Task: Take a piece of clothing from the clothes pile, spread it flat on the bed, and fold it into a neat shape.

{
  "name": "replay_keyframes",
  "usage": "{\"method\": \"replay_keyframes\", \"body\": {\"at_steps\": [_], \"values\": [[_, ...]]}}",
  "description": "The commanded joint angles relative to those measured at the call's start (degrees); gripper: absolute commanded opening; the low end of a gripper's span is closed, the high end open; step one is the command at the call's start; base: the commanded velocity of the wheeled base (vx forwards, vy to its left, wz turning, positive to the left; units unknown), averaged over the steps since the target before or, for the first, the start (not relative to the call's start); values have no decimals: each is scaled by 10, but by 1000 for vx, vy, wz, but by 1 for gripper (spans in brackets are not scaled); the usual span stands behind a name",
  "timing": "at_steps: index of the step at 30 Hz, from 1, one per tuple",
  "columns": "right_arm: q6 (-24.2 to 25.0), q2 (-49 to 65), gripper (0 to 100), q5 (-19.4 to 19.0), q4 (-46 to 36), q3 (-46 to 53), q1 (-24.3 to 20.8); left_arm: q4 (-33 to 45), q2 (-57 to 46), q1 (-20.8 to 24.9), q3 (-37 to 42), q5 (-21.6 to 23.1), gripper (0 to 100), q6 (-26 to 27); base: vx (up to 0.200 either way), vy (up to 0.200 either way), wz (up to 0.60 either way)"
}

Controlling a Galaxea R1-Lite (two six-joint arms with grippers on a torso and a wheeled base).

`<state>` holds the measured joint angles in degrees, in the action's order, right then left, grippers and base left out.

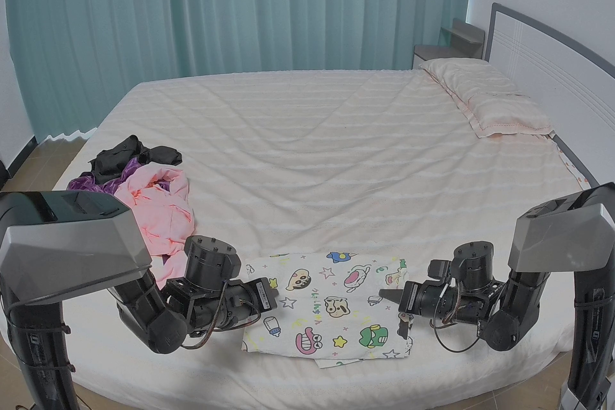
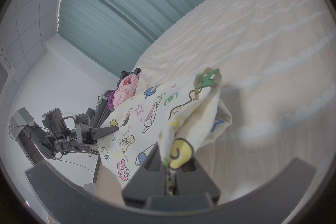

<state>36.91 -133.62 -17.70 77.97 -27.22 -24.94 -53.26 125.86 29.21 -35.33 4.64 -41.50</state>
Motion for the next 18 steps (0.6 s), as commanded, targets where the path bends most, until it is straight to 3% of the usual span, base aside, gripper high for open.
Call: {"method": "replay_keyframes", "body": {"at_steps": [1, 18], "values": [[0, 4, 0, -1, 1, 2, 1, -1, -4, 1, -2, 0, 0, -1, 0, -200, 0], [1, 31, 0, 0, 1, 12, 18, 2, -25, 15, -2, 0, 0, -8, 0, -200, 0]]}}
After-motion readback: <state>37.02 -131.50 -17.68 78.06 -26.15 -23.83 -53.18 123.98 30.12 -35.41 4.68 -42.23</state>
